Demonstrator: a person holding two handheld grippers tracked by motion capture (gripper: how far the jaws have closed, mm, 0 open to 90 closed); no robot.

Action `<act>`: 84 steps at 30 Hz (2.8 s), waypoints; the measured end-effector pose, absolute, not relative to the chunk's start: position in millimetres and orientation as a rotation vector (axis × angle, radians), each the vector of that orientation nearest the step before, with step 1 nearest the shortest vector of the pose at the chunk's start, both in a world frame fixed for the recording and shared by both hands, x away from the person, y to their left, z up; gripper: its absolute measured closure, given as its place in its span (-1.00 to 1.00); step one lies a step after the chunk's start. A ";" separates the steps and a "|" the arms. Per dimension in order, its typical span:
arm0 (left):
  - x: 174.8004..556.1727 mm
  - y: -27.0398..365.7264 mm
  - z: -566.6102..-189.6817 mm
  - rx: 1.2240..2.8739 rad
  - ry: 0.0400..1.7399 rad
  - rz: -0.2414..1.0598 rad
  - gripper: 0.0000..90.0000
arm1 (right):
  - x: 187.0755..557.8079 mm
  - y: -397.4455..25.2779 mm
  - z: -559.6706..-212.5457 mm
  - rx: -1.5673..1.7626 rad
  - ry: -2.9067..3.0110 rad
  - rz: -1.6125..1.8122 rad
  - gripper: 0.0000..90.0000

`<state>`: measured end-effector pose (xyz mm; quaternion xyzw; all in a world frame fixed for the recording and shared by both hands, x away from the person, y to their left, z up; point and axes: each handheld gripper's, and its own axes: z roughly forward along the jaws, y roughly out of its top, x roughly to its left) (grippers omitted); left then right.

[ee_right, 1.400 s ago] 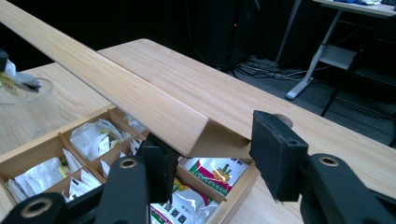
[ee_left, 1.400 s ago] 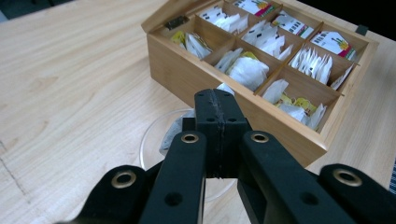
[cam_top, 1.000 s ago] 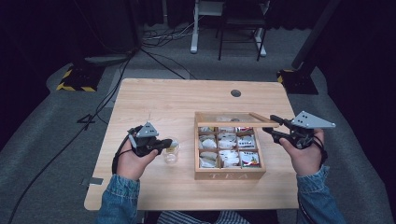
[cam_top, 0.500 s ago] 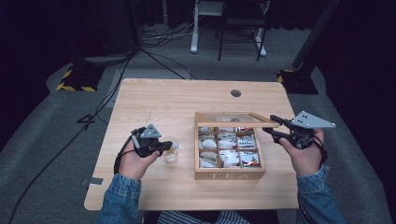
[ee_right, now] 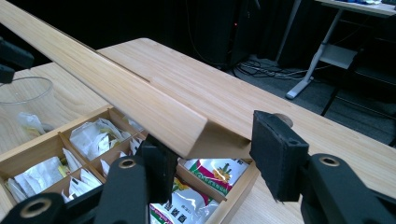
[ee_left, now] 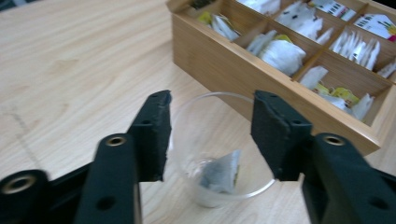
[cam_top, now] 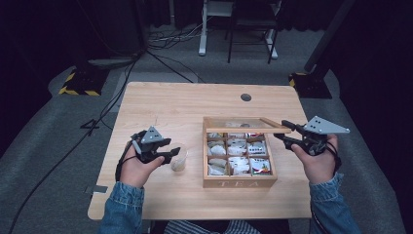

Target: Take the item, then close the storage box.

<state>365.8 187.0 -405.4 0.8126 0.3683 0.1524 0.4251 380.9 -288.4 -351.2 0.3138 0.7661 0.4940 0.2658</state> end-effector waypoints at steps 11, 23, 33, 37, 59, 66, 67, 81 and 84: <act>361.9 222.4 -404.4 2.035 1.009 0.498 -0.19 | 380.8 -288.6 -351.3 0.849 2.073 1.336 0.14; 368.4 245.6 -423.2 2.053 1.036 0.518 -0.28 | 378.3 -288.0 -350.5 0.848 2.085 1.319 0.13; 373.2 249.9 -446.8 2.101 1.112 0.518 -0.28 | 374.4 -286.7 -347.9 0.870 2.120 1.262 0.13; 374.7 248.1 -454.5 2.127 1.117 0.508 -0.28 | 372.9 -286.9 -347.5 0.880 2.136 1.251 0.13; 376.4 240.4 -478.4 2.207 1.174 0.513 -0.32 | 357.6 -287.4 -359.7 0.917 2.255 1.156 0.09; 376.4 240.5 -479.8 2.213 1.191 0.508 -0.29 | 351.4 -287.7 -371.4 0.927 2.303 1.123 0.09; 376.6 240.9 -479.9 2.222 1.188 0.508 -0.29 | 350.8 -287.6 -372.7 0.928 2.307 1.119 0.09; 377.5 249.1 -491.5 2.189 1.244 0.475 -0.27 | 341.2 -288.7 -381.1 0.943 2.366 1.094 0.09; 377.7 249.8 -491.4 2.183 1.246 0.481 -0.27 | 339.8 -288.9 -382.1 0.947 2.380 1.091 0.10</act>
